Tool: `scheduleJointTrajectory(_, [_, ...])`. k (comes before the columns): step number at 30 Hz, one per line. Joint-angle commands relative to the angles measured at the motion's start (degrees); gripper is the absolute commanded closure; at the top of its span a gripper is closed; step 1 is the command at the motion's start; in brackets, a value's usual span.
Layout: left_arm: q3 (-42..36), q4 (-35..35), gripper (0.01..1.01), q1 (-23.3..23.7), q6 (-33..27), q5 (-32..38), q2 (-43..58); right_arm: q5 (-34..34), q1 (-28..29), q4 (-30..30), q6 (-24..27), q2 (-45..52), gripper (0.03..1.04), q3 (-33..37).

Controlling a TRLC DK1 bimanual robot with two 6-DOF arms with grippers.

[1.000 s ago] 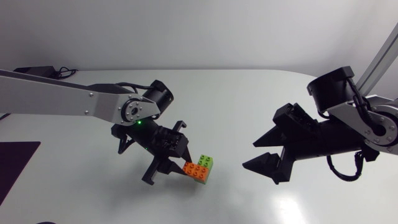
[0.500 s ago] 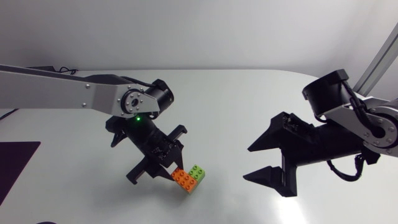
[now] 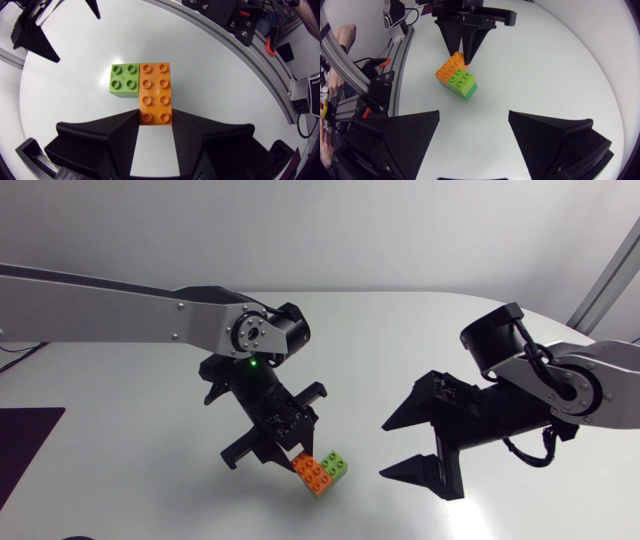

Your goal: Separate the duplo bricks

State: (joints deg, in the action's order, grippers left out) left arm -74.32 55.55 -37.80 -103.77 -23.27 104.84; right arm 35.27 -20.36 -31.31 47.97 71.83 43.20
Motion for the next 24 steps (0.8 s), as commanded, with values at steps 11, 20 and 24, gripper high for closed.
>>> scheduleJointTrajectory(11, [-6.1, 4.74, 0.823, -3.95, -4.43, -0.02, 1.16, 3.05, -5.92, 0.02, 7.49, 2.96, 0.07, -1.98])
scheduleJointTrajectory(20, [-6.71, 7.12, 0.825, -5.44, -5.83, -0.29, 1.25, 3.41, -6.36, -3.85, 13.82, 3.84, 0.07, 0.57])
scheduleJointTrajectory(24, [-6.71, 7.38, 0.825, -5.35, -6.98, -0.2, 2.3, 3.49, -6.53, -4.64, 16.02, 4.02, 0.07, 0.75])
